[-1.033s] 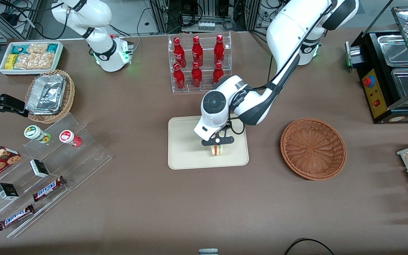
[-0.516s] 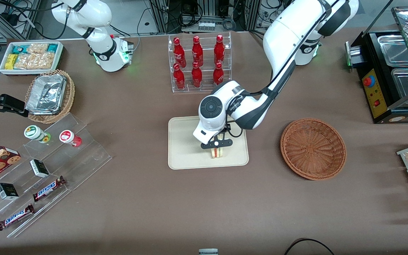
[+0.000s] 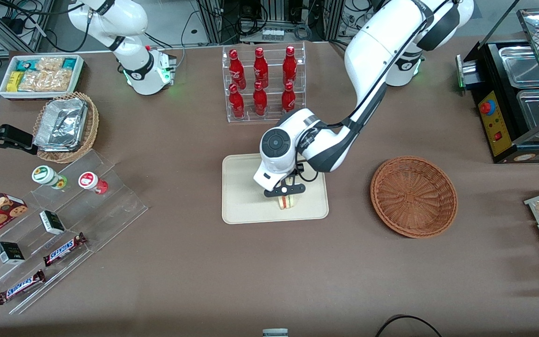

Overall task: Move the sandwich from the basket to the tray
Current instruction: 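Lower the sandwich onto the tray and open the left gripper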

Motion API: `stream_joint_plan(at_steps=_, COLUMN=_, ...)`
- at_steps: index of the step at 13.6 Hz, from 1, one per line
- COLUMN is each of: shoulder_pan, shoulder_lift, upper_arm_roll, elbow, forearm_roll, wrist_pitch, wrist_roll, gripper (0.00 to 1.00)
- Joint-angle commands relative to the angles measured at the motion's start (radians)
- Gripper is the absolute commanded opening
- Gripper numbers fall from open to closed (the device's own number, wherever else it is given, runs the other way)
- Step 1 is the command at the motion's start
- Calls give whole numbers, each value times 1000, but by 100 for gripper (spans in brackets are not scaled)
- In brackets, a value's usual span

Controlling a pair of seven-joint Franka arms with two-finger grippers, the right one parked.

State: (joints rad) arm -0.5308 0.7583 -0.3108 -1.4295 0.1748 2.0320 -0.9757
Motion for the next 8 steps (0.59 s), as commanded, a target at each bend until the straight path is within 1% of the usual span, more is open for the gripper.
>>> stream_joint_plan(at_steps=1, shoulder_pan=-17, shoulder_lift=-11, upper_arm_roll=10, elbow=43, forearm_roll=18, wrist_pitch=-27, wrist_roll=-26, gripper=100)
stream_joint_plan(at_steps=2, shoulder_pan=-14, shoulder_lift=-28, upper_arm_roll=10, elbow=61, forearm_roll=12, wrist_pitch=-41, wrist_roll=-26, gripper=100)
stream_joint_plan(at_steps=6, shoulder_pan=-6, shoulder_lift=-95, upper_arm_roll=3, elbow=128, forearm_roll=3, wrist_pitch=-192, wrist_roll=-3, gripper=100)
stream_joint_plan(at_steps=8, shoulder_pan=-3, shoulder_lift=-125, upper_arm_roll=2, elbow=150, forearm_roll=3, wrist_pitch=-239, wrist_roll=35, gripper=100)
